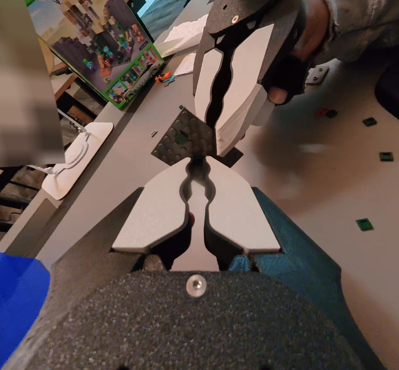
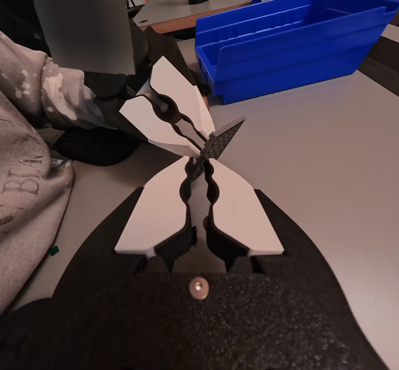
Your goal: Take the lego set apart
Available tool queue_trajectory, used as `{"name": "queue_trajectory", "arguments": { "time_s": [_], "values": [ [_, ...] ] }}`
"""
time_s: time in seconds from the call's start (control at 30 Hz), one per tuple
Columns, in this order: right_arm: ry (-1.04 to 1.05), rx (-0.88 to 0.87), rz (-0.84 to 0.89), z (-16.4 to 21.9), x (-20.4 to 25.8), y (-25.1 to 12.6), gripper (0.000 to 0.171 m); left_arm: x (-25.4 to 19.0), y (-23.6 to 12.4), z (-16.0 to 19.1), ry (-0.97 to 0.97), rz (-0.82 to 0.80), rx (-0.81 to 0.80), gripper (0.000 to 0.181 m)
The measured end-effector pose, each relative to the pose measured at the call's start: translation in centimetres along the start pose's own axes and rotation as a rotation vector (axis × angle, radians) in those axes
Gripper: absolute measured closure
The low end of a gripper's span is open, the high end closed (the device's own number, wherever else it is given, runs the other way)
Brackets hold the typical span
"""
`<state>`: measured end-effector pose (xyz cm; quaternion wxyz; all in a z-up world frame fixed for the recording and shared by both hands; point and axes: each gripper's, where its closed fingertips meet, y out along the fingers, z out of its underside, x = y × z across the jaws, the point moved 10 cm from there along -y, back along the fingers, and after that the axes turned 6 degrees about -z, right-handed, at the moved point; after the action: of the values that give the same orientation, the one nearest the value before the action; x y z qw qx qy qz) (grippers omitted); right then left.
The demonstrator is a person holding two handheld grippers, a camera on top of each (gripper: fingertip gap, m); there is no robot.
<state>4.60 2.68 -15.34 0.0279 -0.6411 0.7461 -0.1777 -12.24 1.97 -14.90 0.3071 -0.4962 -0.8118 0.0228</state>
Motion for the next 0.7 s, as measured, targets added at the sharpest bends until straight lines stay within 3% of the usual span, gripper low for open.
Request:
{"name": "queue_trajectory", "arguments": {
  "time_s": [0.43, 0.6, 0.7],
  "values": [
    [0.042, -0.071, 0.018, -0.4, -0.6, -1.0, 0.167, 0.8, -0.7, -0.5, -0.114, -0.004, -0.066, 0.181],
    [0.071, -0.079, 0.048, -0.2, -1.0, -0.9, 0.167, 1.0, -0.3, -0.4, -0.137, 0.005, -0.021, 0.181],
    [0.085, -0.082, 0.065, -0.3, -1.1, -0.9, 0.167, 1.0, -0.1, -0.2, -0.088, -0.069, 0.009, 0.181]
  ]
}}
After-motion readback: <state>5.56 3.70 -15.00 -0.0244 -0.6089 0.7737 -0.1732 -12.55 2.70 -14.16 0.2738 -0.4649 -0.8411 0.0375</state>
